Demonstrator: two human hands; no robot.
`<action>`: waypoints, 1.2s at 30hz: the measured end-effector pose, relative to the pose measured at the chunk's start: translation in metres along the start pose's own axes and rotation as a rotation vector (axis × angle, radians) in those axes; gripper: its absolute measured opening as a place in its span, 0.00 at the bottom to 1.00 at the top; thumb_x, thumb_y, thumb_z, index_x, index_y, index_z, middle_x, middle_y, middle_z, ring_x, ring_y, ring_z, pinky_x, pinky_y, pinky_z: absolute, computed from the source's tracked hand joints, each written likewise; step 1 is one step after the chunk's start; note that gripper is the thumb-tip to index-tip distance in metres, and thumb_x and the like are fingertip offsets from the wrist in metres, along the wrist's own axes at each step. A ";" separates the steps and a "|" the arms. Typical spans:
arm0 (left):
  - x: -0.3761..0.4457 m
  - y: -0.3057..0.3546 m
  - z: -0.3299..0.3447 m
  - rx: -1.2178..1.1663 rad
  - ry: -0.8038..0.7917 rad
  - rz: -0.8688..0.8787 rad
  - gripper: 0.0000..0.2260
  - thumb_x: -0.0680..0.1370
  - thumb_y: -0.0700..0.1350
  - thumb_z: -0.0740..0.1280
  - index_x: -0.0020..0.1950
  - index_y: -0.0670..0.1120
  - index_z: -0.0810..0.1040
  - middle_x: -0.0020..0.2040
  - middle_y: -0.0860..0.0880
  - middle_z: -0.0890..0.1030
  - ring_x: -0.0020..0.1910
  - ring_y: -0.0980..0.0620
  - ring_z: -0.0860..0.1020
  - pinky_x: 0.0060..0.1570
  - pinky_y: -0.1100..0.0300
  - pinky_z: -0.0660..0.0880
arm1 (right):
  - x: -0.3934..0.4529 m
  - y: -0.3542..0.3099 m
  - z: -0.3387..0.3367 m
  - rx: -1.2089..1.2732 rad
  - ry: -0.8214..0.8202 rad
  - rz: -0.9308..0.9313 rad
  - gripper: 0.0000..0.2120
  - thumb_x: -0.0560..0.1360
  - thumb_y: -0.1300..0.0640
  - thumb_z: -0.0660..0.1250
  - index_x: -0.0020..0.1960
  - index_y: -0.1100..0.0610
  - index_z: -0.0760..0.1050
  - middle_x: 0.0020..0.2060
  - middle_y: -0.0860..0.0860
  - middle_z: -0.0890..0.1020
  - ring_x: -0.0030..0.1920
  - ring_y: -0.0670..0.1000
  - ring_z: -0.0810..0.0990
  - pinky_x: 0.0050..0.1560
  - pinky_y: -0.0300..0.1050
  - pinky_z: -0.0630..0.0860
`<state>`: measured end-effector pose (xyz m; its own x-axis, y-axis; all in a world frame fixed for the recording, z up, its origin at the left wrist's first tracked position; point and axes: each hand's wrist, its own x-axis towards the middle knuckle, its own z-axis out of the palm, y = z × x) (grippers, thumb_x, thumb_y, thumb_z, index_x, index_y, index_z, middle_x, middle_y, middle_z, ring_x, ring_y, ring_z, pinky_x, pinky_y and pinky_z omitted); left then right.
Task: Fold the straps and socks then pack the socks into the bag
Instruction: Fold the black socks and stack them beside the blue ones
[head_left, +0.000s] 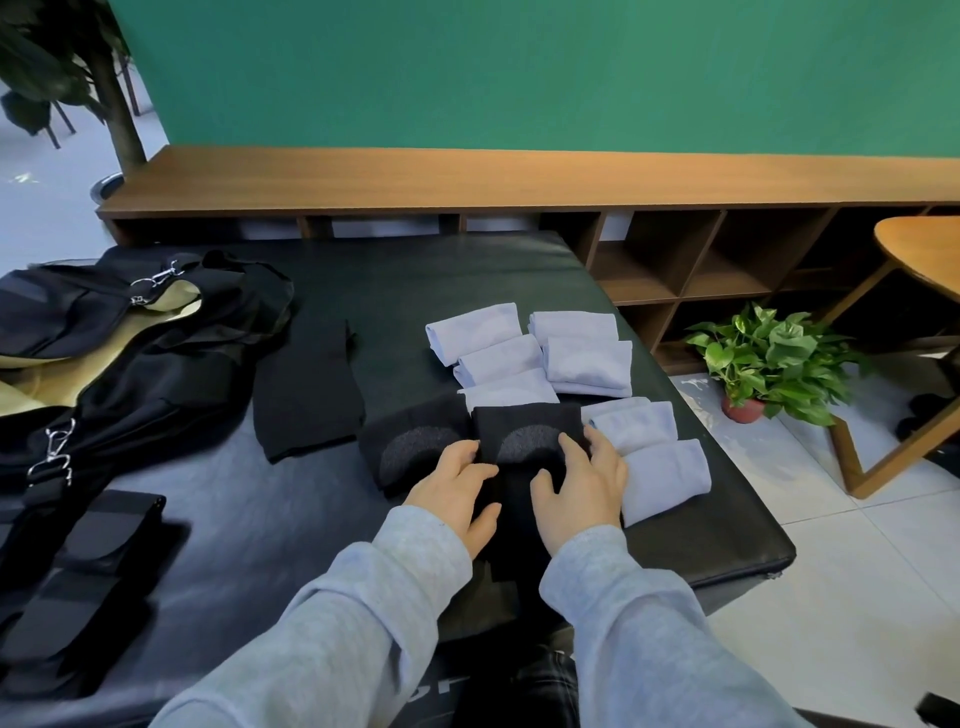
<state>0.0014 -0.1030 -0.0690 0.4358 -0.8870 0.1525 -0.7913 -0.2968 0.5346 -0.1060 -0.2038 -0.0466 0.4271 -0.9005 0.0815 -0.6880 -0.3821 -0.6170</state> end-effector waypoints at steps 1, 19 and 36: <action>-0.002 -0.001 -0.001 -0.016 0.022 0.016 0.18 0.77 0.47 0.64 0.67 0.48 0.71 0.73 0.54 0.59 0.68 0.55 0.67 0.61 0.69 0.63 | -0.004 -0.001 0.003 -0.001 0.045 -0.033 0.22 0.76 0.59 0.63 0.69 0.55 0.68 0.73 0.52 0.57 0.71 0.50 0.52 0.70 0.45 0.54; -0.056 -0.121 -0.035 0.253 0.442 -0.278 0.12 0.67 0.38 0.69 0.49 0.47 0.78 0.60 0.45 0.76 0.65 0.49 0.67 0.66 0.51 0.55 | -0.072 -0.026 0.098 0.019 -0.057 -0.592 0.15 0.65 0.60 0.61 0.50 0.51 0.75 0.56 0.44 0.74 0.58 0.44 0.68 0.53 0.40 0.77; -0.014 -0.129 -0.049 0.431 0.127 -0.428 0.23 0.79 0.55 0.55 0.73 0.51 0.62 0.77 0.55 0.49 0.75 0.56 0.41 0.71 0.48 0.38 | -0.056 -0.033 0.111 -0.187 0.006 -0.583 0.08 0.64 0.52 0.55 0.40 0.47 0.71 0.42 0.41 0.74 0.41 0.46 0.71 0.41 0.39 0.72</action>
<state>0.1186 -0.0346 -0.0998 0.7797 -0.6163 0.1107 -0.6253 -0.7568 0.1905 -0.0426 -0.1175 -0.1177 0.7612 -0.5333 0.3689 -0.4335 -0.8416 -0.3221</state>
